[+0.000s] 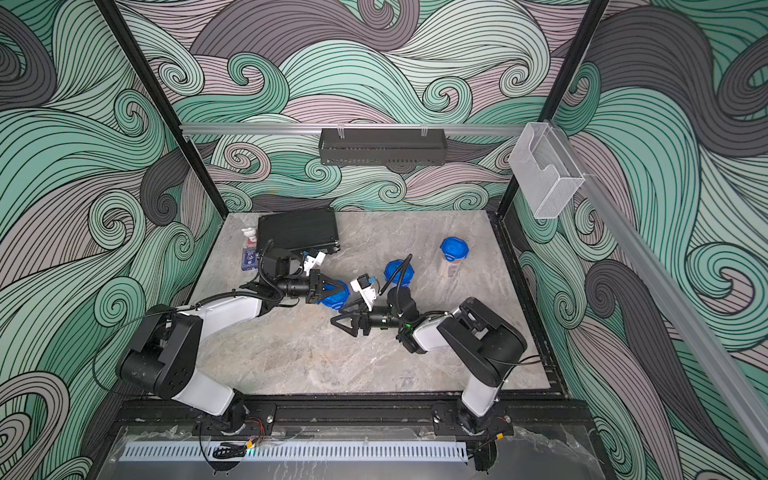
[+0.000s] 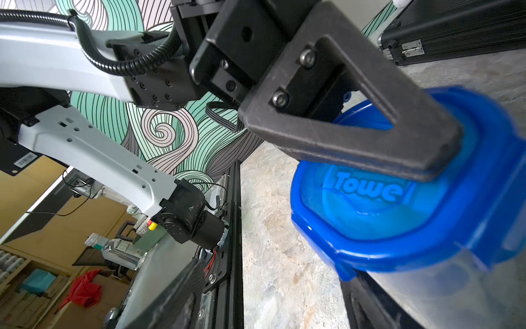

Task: Take out toiletry kits
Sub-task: Unfasten the latch on the container.

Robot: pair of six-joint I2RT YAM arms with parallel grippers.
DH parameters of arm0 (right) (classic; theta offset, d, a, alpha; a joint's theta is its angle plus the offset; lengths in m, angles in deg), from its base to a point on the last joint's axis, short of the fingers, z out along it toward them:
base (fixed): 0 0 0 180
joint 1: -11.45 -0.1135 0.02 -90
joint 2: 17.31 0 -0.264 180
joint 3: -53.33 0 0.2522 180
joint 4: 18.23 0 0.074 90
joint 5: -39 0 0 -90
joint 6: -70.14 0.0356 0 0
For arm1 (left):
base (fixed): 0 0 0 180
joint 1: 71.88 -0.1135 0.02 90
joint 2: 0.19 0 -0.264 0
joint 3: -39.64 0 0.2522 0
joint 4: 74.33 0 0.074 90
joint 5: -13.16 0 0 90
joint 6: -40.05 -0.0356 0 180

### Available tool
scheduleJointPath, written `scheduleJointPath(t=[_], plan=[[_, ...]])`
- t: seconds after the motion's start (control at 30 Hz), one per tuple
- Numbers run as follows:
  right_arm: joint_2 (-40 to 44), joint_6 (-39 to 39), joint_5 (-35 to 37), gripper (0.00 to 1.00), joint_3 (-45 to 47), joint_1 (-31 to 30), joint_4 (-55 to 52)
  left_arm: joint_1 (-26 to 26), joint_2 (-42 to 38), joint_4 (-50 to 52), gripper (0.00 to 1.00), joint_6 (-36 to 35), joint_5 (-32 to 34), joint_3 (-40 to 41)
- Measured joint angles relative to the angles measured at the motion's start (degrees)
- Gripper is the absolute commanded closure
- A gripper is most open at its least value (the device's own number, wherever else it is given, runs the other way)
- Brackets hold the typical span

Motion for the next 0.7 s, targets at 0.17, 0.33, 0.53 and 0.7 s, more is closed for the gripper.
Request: scheduleJointPath(t=[0.17, 0.33, 0.53, 0.7], plan=[[-1.09, 0.26, -1.03, 0.25, 0.0, -0.07, 1.95, 0.13, 0.0, -0.09, 1.0, -0.02, 0.02, 0.0], [-1.16, -2.12, -1.2, 0.26, 0.02, -1.11, 2.19, 0.44, 0.11, -0.2, 1.0, -0.17, 0.07, 0.0], [-0.87, -5.92, -1.33, 0.25, 0.46, -2.16, 1.84, 0.57, 0.13, -0.2, 1.0, -0.22, 0.5, -0.04], [-0.28, -9.07, -1.09, 0.24, 1.27, -2.43, 1.75, 0.81, 0.11, -0.22, 1.0, -0.22, 0.9, -0.07]])
